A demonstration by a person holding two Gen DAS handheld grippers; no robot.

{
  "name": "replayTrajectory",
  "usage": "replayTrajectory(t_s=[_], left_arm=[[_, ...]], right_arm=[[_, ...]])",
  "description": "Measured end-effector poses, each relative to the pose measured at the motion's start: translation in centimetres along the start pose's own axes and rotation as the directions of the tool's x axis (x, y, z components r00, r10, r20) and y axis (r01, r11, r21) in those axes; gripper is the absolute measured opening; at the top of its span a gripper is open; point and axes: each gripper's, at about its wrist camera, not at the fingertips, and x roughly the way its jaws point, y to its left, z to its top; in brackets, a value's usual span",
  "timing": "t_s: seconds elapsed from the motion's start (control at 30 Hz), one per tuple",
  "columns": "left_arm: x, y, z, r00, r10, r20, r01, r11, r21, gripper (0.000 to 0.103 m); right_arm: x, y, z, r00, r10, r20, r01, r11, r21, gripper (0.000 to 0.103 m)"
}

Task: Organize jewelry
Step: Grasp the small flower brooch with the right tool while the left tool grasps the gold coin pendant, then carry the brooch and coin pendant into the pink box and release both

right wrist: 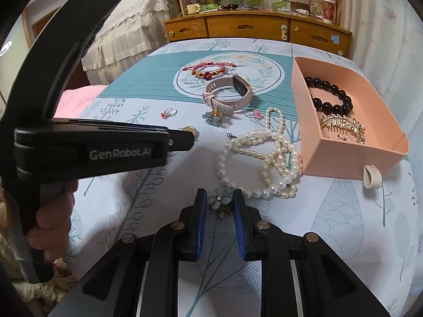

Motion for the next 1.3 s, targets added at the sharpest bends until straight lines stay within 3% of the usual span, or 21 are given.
replayTrajectory(t_s=[0.43, 0.53, 0.87, 1.3], left_arm=[[1.1, -2.9, 0.5, 0.986, 0.166, 0.024, -0.168, 0.983, 0.072, 0.025], [1.1, -3.1, 0.4, 0.985, 0.167, 0.028, -0.169, 0.983, 0.073, 0.016], [0.6, -2.7, 0.2, 0.990, 0.135, 0.030, -0.137, 0.989, 0.047, 0.016], [-5.9, -5.9, 1.6, 0.983, 0.079, 0.167, -0.099, 0.989, 0.113, 0.016]], right_arm=[[-0.2, -0.8, -0.3, 0.998, 0.056, 0.029, -0.056, 0.998, 0.023, 0.020], [-0.2, -0.9, -0.3, 0.997, 0.067, 0.034, -0.068, 0.997, 0.026, 0.020], [-0.5, -1.3, -0.3, 0.996, 0.078, 0.041, -0.079, 0.996, 0.045, 0.020], [-6.5, -2.8, 1.2, 0.982, 0.075, 0.174, -0.091, 0.992, 0.086, 0.018]])
